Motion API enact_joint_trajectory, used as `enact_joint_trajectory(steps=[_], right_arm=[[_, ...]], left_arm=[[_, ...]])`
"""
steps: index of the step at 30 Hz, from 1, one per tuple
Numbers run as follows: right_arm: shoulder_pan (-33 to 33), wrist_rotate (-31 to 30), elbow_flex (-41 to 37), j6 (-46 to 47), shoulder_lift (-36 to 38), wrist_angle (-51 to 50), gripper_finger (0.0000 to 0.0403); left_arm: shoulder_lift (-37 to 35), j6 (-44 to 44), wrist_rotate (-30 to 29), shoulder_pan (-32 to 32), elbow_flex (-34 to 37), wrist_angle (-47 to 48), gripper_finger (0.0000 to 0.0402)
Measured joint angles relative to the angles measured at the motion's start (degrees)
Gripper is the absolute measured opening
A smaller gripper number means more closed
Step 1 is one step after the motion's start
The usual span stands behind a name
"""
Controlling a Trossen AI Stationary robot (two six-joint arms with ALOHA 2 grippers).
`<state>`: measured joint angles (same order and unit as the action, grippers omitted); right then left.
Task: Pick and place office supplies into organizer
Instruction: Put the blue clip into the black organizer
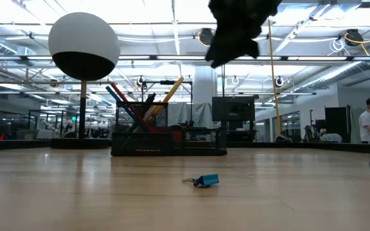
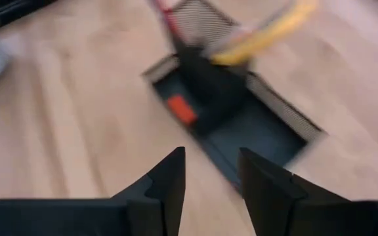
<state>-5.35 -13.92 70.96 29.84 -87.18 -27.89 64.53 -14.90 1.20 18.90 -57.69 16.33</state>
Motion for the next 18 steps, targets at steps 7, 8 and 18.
enact_joint_trajectory(steps=[7, 8, 18], right_arm=[[0.9, -3.7, 0.0, 8.2, 2.9, -10.1, 0.013], [1.1, -4.1, -0.1, 9.2, 3.2, -11.6, 0.013], [4.7, -3.5, -0.1, 16.7, 6.9, -27.5, 0.013]], left_arm=[[10.3, 9.5, 0.4, -0.3, -14.2, 13.4, 0.0161], [11.6, 10.6, 0.4, -0.3, -16.2, 15.0, 0.0161], [22.3, 17.7, 2.7, -0.3, -25.8, 20.3, 0.0161]])
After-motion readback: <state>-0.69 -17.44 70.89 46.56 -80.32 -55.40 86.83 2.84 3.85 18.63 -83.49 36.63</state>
